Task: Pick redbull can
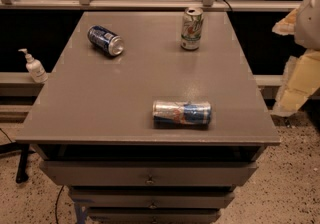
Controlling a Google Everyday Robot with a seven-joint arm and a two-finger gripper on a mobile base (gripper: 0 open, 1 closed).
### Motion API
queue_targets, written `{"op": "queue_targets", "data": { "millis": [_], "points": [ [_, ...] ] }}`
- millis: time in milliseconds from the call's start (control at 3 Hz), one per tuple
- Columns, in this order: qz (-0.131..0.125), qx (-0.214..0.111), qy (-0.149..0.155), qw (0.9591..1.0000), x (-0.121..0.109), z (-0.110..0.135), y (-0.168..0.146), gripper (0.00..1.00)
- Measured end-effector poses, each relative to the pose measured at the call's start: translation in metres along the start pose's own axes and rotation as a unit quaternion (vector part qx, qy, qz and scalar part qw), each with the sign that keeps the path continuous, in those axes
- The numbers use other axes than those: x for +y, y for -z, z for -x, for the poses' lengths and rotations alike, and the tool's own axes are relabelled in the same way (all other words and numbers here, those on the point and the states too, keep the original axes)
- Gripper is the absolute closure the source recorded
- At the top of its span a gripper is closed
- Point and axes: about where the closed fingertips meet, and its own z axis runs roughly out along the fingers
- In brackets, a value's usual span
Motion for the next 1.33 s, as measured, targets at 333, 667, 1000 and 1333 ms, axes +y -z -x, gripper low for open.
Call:
{"op": "queue_targets", "data": {
  "millis": [333, 667, 1000, 1333],
  "points": [
    [0.000, 0.000, 0.000, 1.0000, 0.000, 0.000, 0.000, 0.00],
    [0.013, -0.040, -0.002, 0.9991, 0.007, 0.006, -0.015, 0.00],
    [0.043, -0.108, 0.003, 0.9932, 0.024, 0.026, -0.048, 0.00],
    [0.070, -0.174, 0.012, 0.9822, 0.038, 0.056, -0.079, 0.00]
  ]
}}
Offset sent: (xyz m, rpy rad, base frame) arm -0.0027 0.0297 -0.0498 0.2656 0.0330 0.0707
